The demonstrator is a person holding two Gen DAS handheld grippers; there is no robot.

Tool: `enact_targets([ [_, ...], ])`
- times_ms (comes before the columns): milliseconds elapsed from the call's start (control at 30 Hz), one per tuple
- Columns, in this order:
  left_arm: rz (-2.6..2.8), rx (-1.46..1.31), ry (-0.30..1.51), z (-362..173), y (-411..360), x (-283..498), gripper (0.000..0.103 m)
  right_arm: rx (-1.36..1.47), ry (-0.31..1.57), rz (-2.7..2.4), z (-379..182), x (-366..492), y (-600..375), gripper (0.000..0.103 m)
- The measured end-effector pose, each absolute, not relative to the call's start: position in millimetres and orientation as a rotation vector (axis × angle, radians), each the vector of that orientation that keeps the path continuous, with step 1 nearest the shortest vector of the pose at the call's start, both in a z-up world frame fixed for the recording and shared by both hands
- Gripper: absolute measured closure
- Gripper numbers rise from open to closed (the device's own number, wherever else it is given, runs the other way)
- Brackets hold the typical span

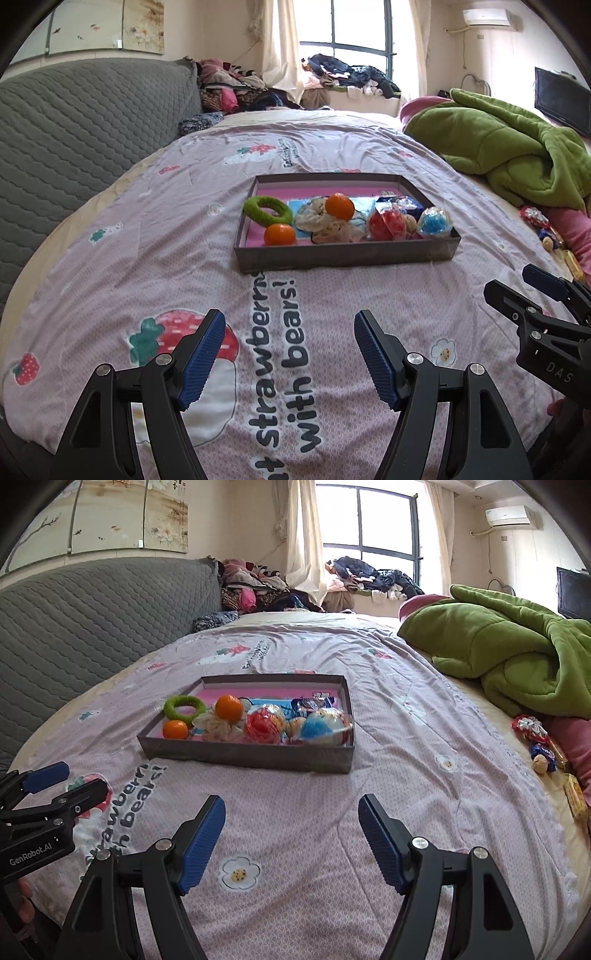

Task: Organize objects

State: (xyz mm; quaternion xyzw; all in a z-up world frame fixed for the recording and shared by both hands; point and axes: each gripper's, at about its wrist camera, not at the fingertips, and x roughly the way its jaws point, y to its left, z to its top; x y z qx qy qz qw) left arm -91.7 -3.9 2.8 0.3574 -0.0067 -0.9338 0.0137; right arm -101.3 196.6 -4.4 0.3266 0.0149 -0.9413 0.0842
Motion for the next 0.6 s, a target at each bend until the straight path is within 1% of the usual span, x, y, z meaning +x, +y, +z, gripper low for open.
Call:
enact_targets([
  [600, -2.908, 1.139, -0.019, -15, -3, -91, 0.029, 1.019, 0.059, -2.793, -21, -99, 198, 0.029],
])
